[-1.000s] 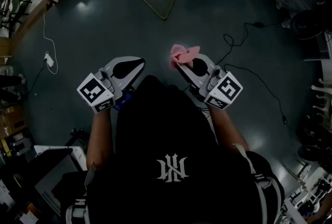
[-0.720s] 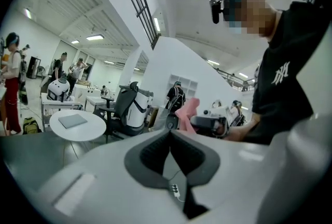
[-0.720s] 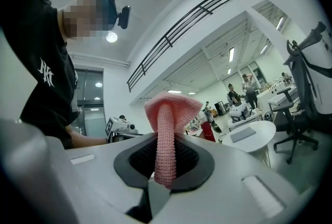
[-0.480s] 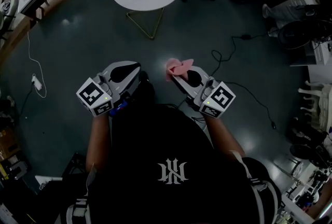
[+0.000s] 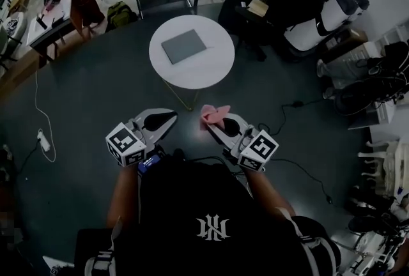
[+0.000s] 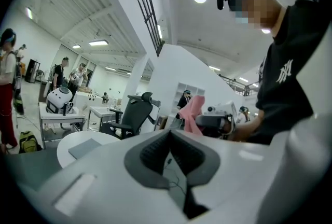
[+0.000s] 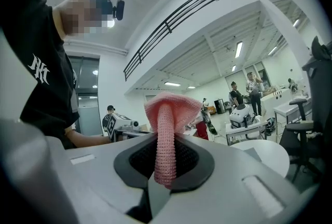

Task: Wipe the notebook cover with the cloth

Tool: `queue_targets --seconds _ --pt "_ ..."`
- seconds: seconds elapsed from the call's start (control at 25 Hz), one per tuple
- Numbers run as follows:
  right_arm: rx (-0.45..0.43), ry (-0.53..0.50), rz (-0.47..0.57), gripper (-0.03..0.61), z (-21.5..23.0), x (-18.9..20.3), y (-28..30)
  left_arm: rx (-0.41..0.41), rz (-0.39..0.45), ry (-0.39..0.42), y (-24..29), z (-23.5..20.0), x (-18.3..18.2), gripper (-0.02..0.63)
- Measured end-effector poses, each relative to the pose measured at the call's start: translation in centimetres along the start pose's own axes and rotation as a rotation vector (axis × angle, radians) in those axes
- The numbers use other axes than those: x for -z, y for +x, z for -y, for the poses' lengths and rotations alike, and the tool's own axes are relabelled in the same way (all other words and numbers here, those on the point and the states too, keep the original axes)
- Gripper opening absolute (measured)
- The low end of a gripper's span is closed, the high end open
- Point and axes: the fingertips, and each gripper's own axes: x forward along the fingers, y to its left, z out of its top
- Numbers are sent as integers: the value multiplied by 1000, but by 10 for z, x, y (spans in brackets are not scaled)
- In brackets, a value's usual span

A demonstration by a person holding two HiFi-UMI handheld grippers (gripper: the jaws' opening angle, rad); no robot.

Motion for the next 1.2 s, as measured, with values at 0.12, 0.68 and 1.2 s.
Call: queue_targets --seconds 0.12,0.68,1.2 --pt "13 -8 0 34 30 -7 19 4 -8 -4 18 -42 -3 2" --pt "-90 67 -3 34 238 -30 70 -154 -120 -67 138 -188 -23 2" --pt "-336 43 -47 33 446 -99 127 -494 -142 -142 237 -330 -68 3"
